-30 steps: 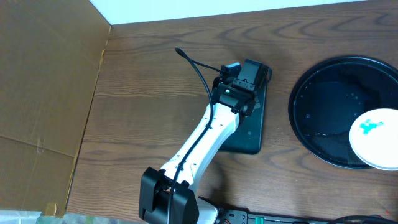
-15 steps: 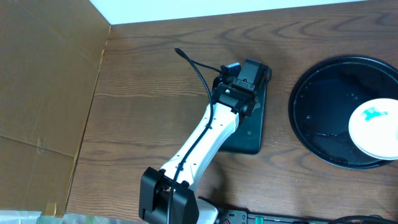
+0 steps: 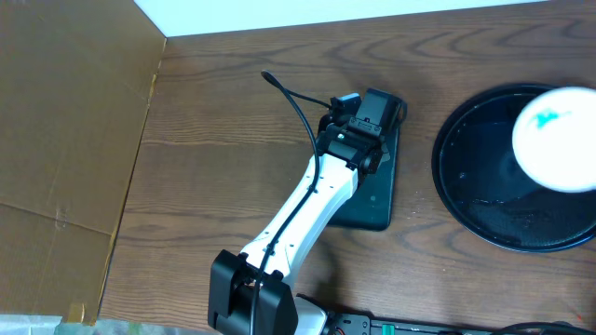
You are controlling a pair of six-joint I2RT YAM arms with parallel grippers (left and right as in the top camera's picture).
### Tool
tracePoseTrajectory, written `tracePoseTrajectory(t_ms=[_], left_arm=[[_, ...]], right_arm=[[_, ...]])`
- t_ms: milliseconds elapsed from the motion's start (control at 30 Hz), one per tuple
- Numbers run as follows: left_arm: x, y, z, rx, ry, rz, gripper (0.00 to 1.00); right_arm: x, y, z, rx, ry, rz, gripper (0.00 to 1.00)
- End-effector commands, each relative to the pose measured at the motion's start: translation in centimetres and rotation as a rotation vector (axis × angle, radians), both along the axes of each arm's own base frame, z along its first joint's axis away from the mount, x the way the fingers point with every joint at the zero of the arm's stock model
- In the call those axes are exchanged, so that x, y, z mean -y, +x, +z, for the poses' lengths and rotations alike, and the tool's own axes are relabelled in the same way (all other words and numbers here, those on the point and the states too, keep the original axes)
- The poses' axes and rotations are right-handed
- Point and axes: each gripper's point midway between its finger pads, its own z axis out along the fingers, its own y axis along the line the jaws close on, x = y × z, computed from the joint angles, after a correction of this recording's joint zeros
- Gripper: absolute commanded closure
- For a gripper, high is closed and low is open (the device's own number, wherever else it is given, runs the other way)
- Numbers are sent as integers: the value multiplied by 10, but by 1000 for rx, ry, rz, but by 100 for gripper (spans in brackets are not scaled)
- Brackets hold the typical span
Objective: Clean dirty plates on tray and stack at the side
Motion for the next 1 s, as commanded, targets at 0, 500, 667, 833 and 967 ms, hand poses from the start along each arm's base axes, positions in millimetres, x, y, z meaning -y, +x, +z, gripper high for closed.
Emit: tracePoseTrajectory(t_ms=[0,500,667,833,967], left_arm=[[-3,1,-1,10,-3,26,93],[-3,1,-3,15,-23,67,93],[-3,1,-12,-6,-20,84,93],[-4,4,-22,-25,-12,90,93],[-1,9,-32,-54,-91,96,93]], right_arm=[[-27,12,13,75,-32,146,99],[-87,30,-52,1,-143,477,99],[-96,35,-59,-13,-93,514,99],[-99,40,-73,-31,-79,531,99],[-96,40,-92,-68,-74,524,99]])
